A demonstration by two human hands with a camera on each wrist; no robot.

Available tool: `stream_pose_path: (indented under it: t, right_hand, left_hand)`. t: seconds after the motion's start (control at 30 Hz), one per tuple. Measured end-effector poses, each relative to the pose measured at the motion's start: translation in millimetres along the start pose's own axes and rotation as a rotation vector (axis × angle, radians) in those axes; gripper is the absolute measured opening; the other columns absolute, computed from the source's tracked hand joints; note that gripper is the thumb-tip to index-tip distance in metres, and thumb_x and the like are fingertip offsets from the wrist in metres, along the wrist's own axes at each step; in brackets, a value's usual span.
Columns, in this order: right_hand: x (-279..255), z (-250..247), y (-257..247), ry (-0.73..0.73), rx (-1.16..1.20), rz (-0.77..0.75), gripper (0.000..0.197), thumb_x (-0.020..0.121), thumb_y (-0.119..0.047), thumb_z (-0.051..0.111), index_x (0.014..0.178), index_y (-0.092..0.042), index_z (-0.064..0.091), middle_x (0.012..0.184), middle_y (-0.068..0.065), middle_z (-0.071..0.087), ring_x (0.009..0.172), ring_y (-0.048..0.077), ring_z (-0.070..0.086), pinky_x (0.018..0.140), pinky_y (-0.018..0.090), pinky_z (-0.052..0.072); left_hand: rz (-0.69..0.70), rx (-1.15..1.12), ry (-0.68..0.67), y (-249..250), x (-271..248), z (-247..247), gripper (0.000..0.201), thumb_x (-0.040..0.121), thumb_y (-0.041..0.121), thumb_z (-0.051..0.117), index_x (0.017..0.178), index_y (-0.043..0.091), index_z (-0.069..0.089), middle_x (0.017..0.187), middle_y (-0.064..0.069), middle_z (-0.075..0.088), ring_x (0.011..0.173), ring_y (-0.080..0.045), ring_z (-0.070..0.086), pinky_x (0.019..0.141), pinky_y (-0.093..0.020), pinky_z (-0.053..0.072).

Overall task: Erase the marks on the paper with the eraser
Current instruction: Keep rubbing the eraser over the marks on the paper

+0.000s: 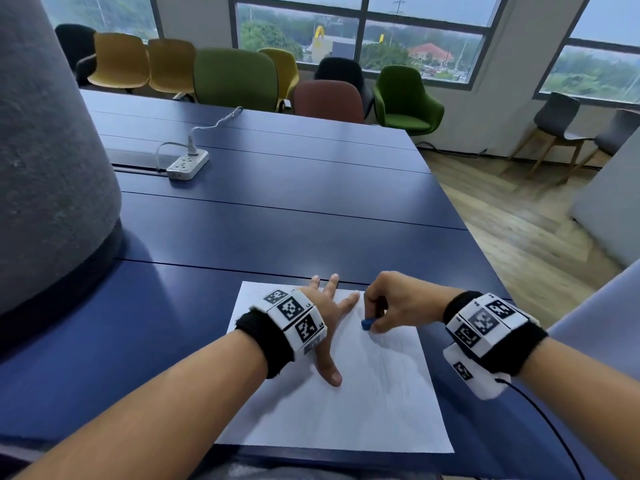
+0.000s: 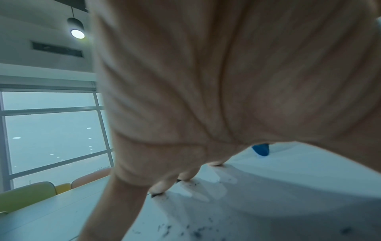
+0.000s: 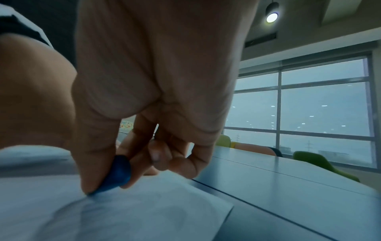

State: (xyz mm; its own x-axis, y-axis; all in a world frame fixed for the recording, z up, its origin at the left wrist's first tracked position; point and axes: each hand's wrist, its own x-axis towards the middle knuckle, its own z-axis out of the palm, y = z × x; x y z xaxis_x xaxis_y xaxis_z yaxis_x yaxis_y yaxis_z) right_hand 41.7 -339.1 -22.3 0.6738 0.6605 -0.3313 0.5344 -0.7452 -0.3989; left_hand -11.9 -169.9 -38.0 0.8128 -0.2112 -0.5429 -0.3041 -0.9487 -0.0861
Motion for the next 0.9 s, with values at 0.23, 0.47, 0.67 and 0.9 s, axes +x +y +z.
stream_pose_path:
  t: [0.23,0.47,0.67,0.9]
  right_hand:
    - [8.9,-1.4,5.9,0.129,-0.018,0.039,0.015,0.079,-0.019,0.075,0.072,-0.011,0.064,0.066,-0.002,0.060,0.055,0.008,0.050,0.054,0.023,0.043]
    - [8.9,-5.9,4.0,0.068,-0.009,0.035,0.019,0.080,-0.024,0.077,0.070,-0.016,0.064,0.061,-0.009,0.056,0.051,0.004,0.048,0.053,0.017,0.039]
    - [0.4,1.7,-2.2,-0.060,0.010,0.011,0.021,0.079,-0.018,0.077,0.067,-0.017,0.060,0.057,-0.010,0.054,0.047,0.003,0.046,0.050,0.014,0.038]
    - [9.0,-4.6,8.4,0.039,0.087,0.047,0.016,0.077,-0.018,0.077,0.074,-0.007,0.065,0.064,-0.005,0.057,0.057,0.008,0.047,0.060,0.026,0.042]
  left_hand:
    - [-0.004,-0.007,-0.014,-0.1,-1.3,-2.7,0.146,0.052,0.070,0.081,0.149,0.038,-0.024,0.159,-0.007,-0.027,0.147,-0.038,-0.014,0.112,-0.057,0.024]
    - [0.002,-0.020,-0.021,-0.1,-3.1,-3.0,0.146,0.053,0.069,0.082,0.149,0.039,-0.024,0.159,-0.006,-0.028,0.147,-0.037,-0.014,0.112,-0.058,0.025]
    - [-0.006,-0.016,-0.015,-0.2,-2.2,-2.0,0.147,0.053,0.069,0.082,0.149,0.039,-0.024,0.159,-0.006,-0.028,0.147,-0.036,-0.014,0.113,-0.057,0.024]
    - [-0.006,-0.018,-0.007,0.1,-5.5,-3.1,0.145,0.055,0.068,0.081,0.150,0.036,-0.022,0.159,-0.005,-0.028,0.148,-0.035,-0.014,0.113,-0.055,0.025]
